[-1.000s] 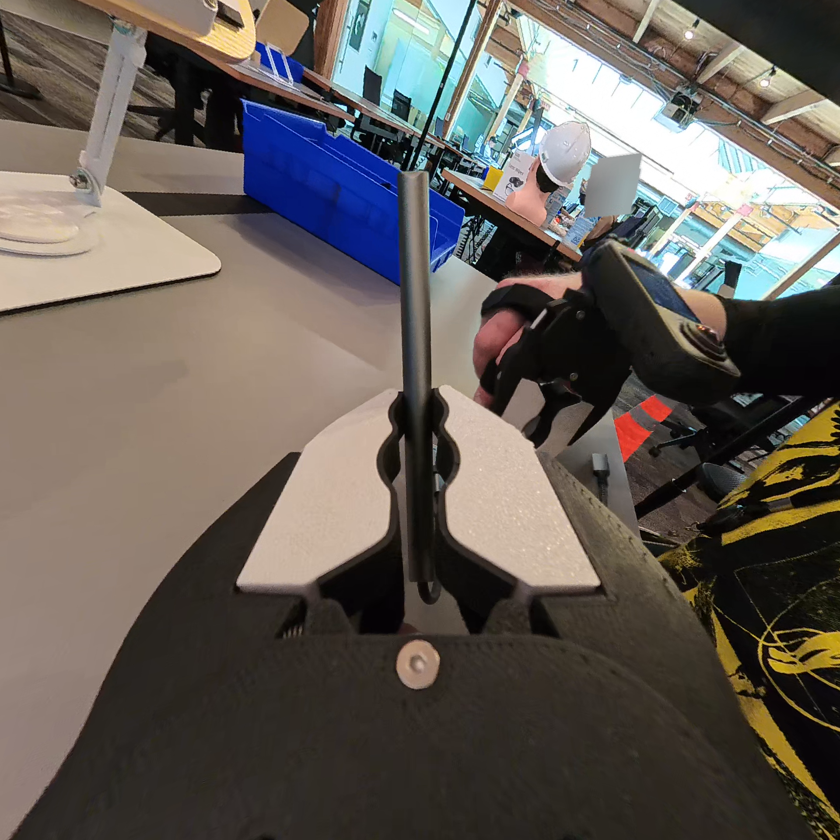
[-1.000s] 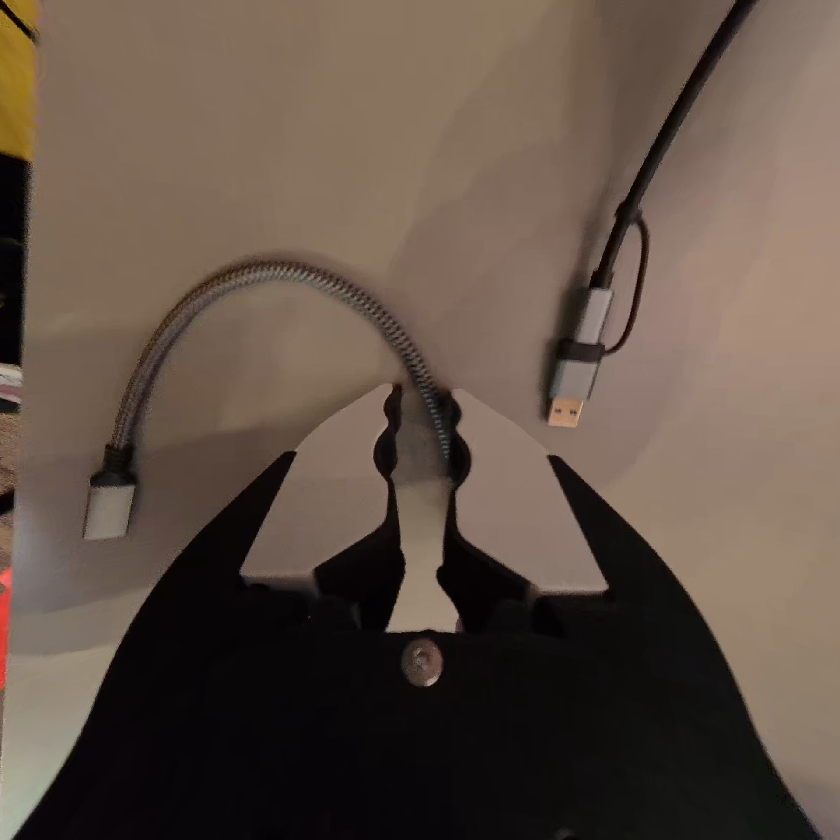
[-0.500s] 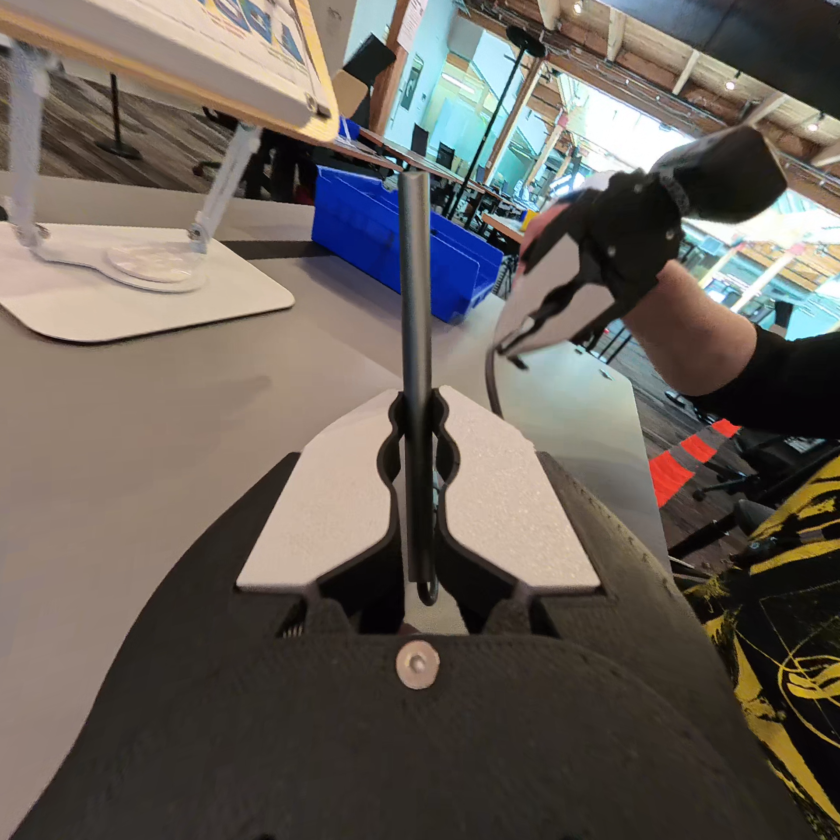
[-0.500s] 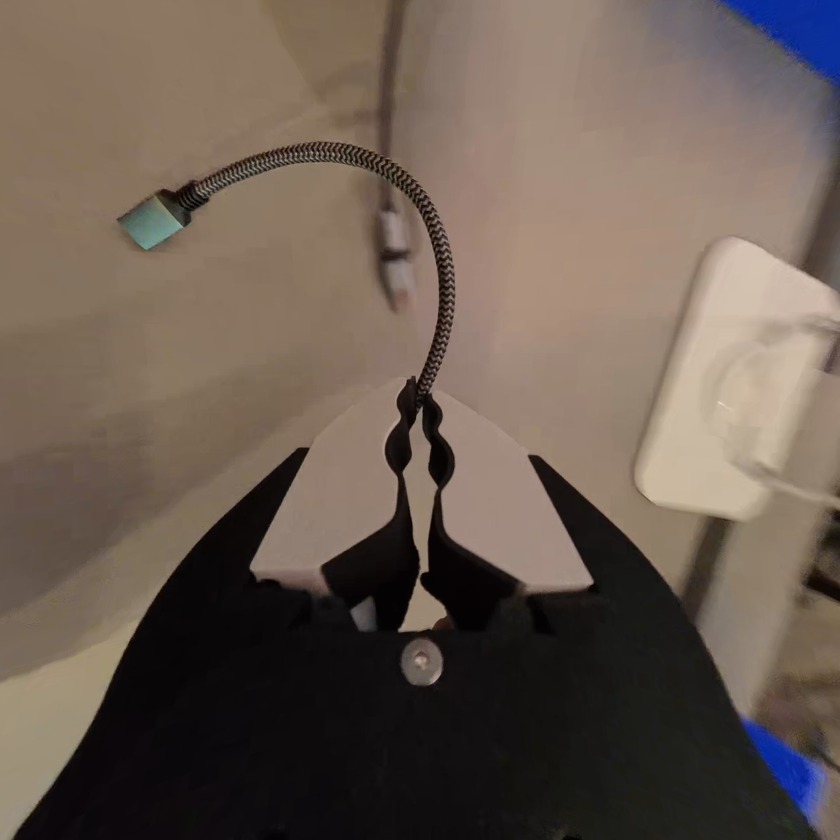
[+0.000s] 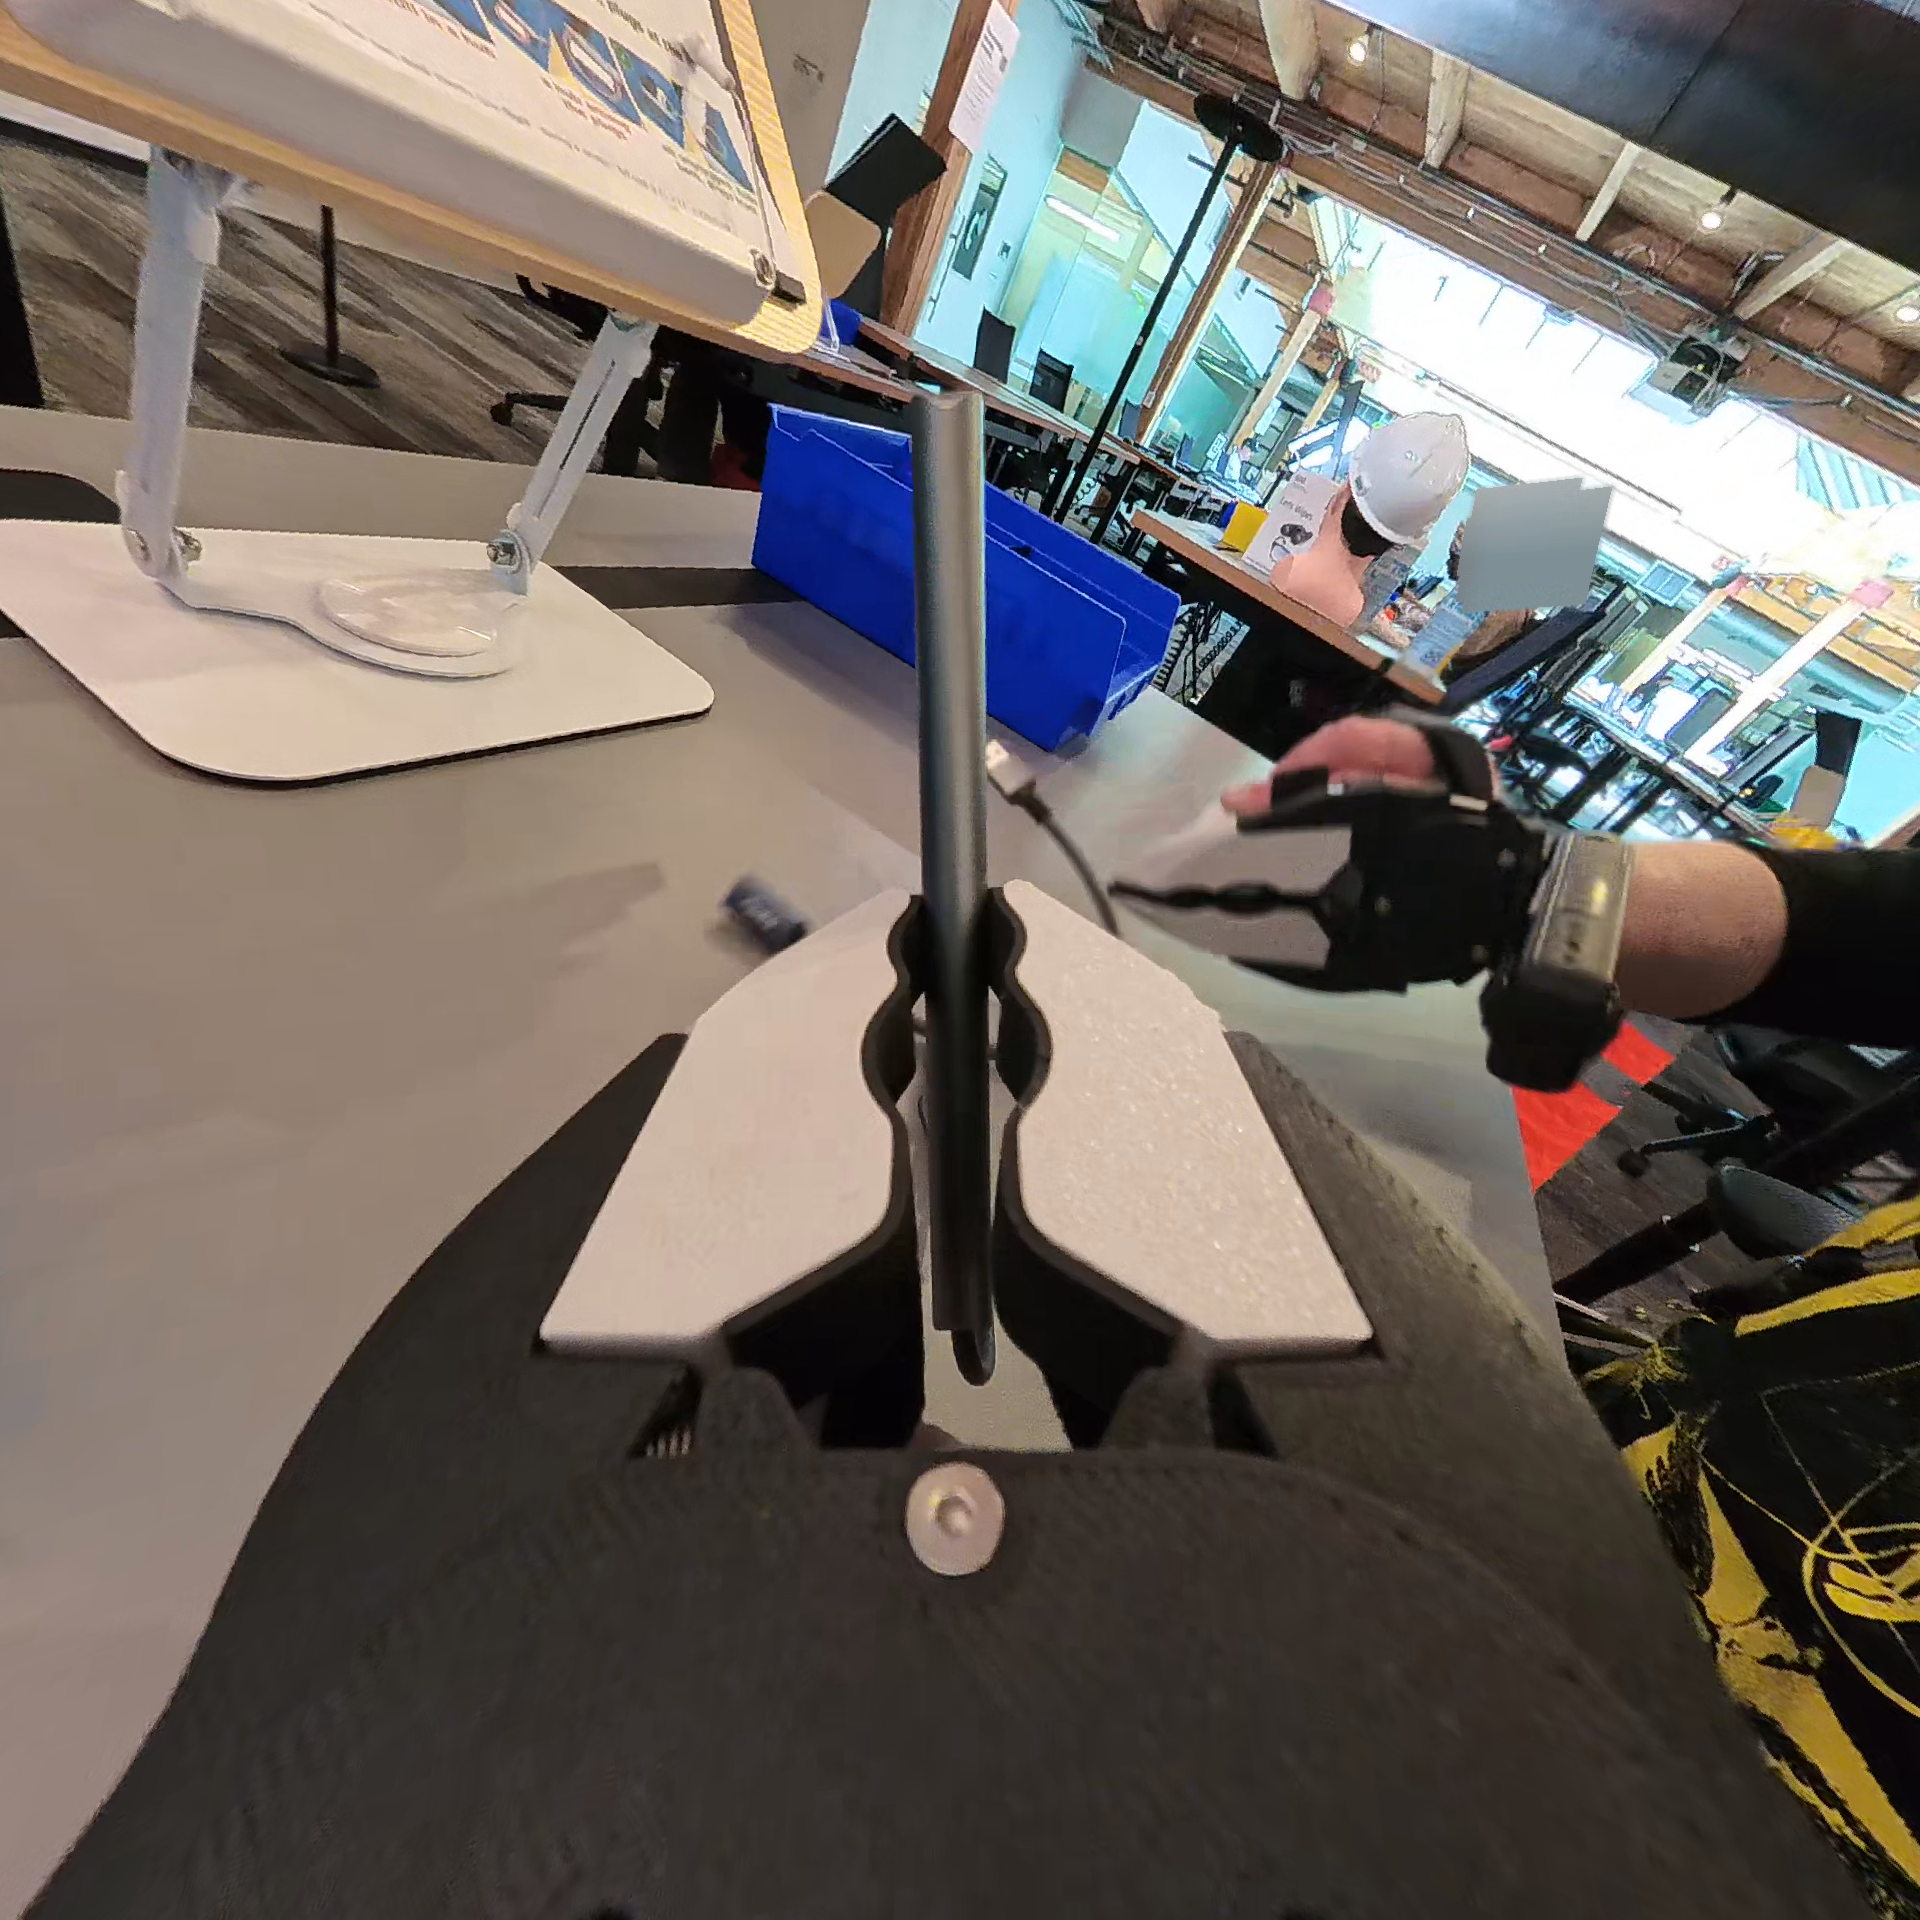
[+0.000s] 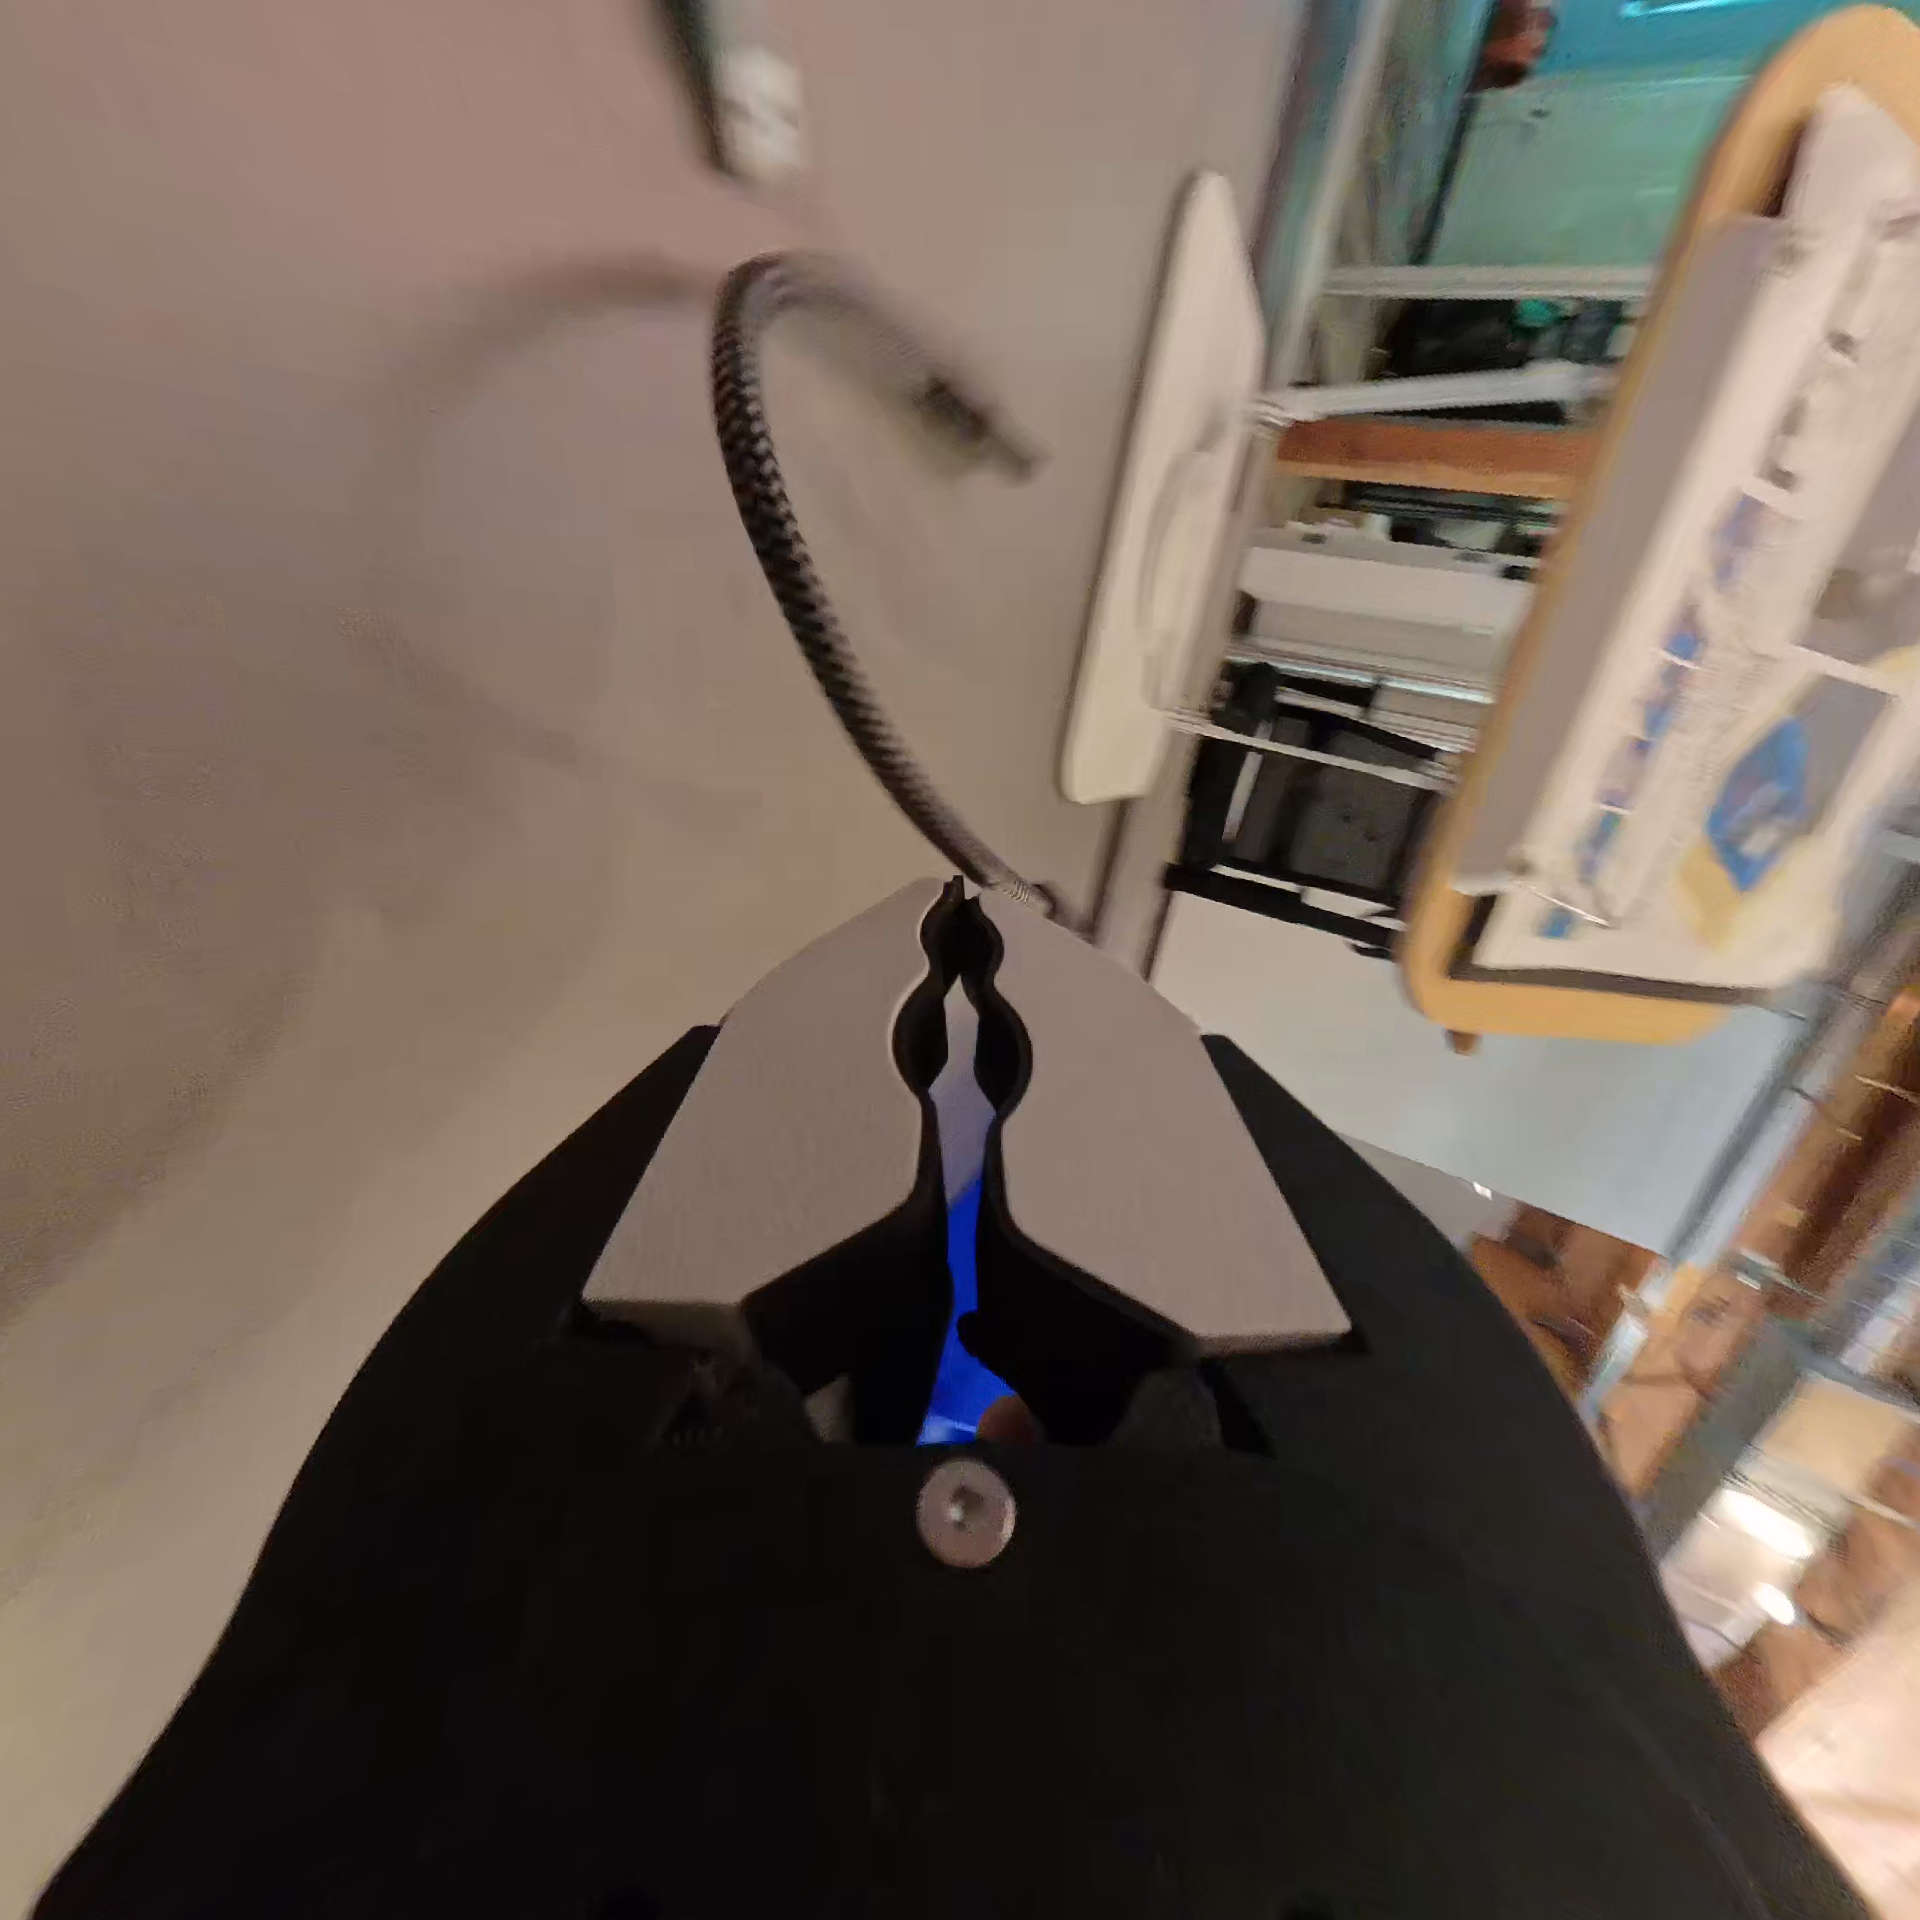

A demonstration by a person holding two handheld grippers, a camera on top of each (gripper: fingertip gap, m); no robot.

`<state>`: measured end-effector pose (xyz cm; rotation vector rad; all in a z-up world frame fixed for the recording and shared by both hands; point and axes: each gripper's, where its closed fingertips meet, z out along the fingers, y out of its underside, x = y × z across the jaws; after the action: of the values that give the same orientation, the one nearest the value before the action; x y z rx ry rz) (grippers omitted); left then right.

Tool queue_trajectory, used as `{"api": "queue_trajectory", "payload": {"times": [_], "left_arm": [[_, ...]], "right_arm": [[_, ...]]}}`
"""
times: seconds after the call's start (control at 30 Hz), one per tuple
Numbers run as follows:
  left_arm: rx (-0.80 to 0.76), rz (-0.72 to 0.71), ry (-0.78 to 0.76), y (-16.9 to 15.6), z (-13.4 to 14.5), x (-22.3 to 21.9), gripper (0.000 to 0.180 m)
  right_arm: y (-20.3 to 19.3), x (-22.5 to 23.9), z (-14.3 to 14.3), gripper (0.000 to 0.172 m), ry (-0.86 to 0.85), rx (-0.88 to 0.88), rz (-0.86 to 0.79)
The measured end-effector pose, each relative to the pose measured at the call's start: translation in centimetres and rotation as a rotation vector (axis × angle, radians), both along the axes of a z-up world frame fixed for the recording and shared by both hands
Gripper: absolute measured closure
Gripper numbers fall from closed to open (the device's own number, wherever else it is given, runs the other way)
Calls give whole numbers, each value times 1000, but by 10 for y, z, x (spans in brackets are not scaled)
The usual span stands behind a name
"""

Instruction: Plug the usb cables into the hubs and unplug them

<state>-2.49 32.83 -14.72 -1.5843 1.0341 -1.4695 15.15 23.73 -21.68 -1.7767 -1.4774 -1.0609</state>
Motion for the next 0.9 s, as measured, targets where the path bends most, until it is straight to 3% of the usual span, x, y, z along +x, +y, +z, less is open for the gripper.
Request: {"api": "queue_trajectory", "payload": {"times": [0.1,0.2,0.33,0.47,0.53,0.67,0.9], "left_arm": [[1,-9,2,-3,-1,2,170],[-1,-13,5,-5,-1,4,170],[2,-15,0,-7,1,4,170],[1,-14,-7,-8,2,6,170],[0,-18,-7,-9,3,7,170],[7,-26,-5,-10,4,5,170],[-6,-29,-25,-8,1,4,170]], "right_arm": [[-28,-17,-30,172,55,-145,4],[-44,-24,-36,166,217,-293,-19],[-25,7,-17,151,713,-421,-305],[19,37,-5,134,1253,-409,-602],[36,55,-12,132,1264,-326,-683],[41,63,-39,136,1322,-351,-809],[61,45,-48,156,1425,-329,-788]]}}
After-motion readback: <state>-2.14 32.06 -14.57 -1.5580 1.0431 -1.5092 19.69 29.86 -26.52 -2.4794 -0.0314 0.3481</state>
